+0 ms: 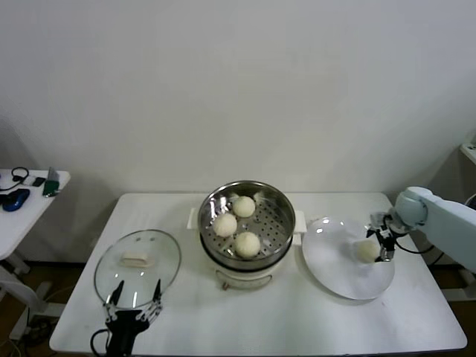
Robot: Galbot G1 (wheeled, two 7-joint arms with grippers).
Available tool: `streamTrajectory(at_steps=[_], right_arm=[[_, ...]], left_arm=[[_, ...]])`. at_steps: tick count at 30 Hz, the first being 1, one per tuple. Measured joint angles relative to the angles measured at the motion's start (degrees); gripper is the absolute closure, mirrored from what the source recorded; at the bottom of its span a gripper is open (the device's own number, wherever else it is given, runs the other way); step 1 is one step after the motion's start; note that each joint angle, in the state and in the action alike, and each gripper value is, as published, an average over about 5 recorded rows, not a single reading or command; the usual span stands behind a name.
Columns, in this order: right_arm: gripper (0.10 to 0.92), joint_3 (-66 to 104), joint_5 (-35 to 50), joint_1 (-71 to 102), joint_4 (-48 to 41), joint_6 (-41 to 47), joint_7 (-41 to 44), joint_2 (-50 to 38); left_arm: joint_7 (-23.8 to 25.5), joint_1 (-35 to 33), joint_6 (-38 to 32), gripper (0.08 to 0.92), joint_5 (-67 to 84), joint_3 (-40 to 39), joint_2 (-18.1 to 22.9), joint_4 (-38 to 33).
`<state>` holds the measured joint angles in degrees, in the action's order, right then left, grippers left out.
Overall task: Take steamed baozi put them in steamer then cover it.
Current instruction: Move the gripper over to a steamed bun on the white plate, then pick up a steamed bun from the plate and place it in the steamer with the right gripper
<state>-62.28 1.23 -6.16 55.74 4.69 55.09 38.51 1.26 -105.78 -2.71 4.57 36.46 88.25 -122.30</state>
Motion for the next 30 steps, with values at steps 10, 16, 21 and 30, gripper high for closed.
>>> streamTrajectory(at_steps=[10,16,21,30], right_arm=[[0.372,-1.6,2.3,-2.5,2.2,0.7,1.1,-1.2],[0.380,-9.9,7.4,-13.0,6.8,1.0,1.9,-2.0],[0.380,-19.4,14.9,-26.5,12.4,2.0,2.7,-0.7],[0.381,-26.5,28.8,-43.8,22.8,6.4,2.1,6.3]], left_arm=[[-0.1,0.3,-0.1,0.177,0.0,0.1,-0.1,-0.1],[-0.1,0.4,0.0,0.177,0.2,-0.2,-0.2,-0.2],[-0.1,0.8,0.2,0.177,0.7,-0.1,-0.6,-0.3],[-0.1,1.4,0.4,0.177,1.5,0.1,-1.1,-0.4]])
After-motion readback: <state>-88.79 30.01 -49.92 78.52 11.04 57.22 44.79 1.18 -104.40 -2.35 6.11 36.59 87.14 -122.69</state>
